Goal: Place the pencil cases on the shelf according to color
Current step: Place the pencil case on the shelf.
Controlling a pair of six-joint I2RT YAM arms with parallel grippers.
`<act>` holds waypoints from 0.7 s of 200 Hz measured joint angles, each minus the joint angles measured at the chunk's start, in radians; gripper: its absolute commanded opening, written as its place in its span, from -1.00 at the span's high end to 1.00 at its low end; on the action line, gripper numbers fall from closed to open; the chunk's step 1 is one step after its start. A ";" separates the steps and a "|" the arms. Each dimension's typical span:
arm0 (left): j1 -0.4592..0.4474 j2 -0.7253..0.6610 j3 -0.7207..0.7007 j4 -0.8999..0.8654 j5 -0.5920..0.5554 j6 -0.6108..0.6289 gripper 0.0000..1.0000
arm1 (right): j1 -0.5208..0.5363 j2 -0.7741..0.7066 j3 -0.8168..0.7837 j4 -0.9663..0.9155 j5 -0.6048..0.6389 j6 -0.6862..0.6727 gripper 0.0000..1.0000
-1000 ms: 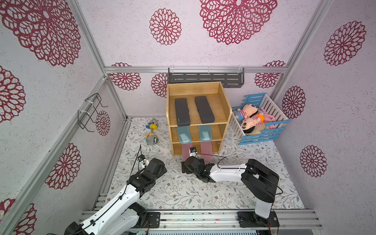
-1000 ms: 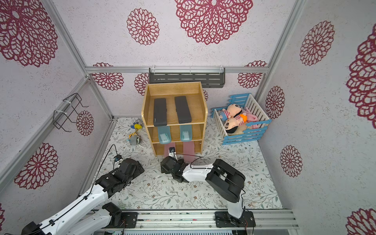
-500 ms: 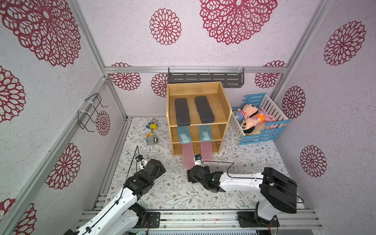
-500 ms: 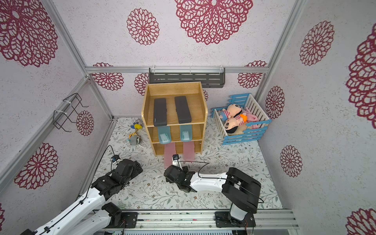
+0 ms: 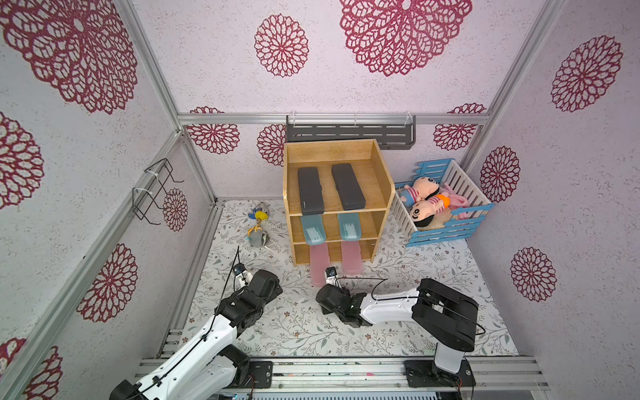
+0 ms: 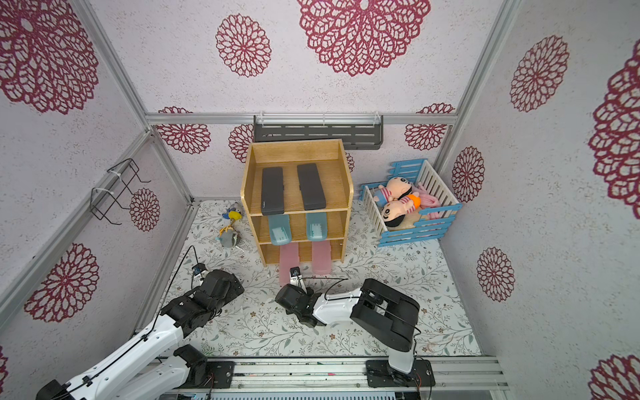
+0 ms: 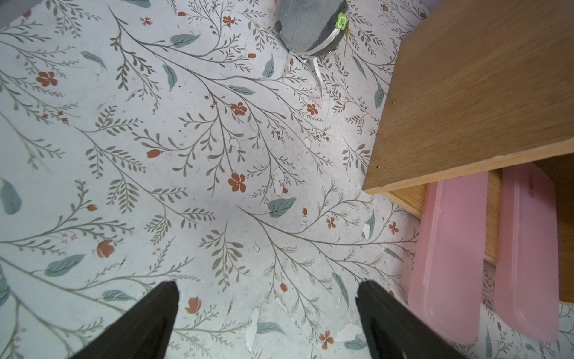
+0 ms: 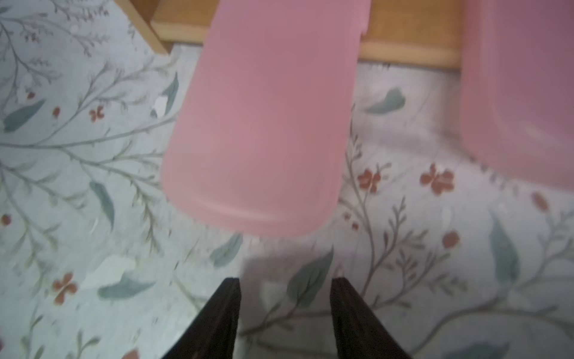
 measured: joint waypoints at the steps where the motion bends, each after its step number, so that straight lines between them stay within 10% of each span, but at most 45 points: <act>1: 0.000 0.000 0.000 0.000 0.000 0.000 -0.94 | -0.003 0.002 0.002 0.003 0.000 -0.001 -0.06; 88: 0.018 0.007 0.000 -0.002 -0.008 0.022 -0.94 | -0.077 0.099 0.104 0.059 -0.012 -0.070 -0.13; 140: 0.021 -0.021 0.000 -0.009 -0.022 0.040 -0.94 | -0.068 0.006 0.032 0.049 -0.026 -0.086 -0.94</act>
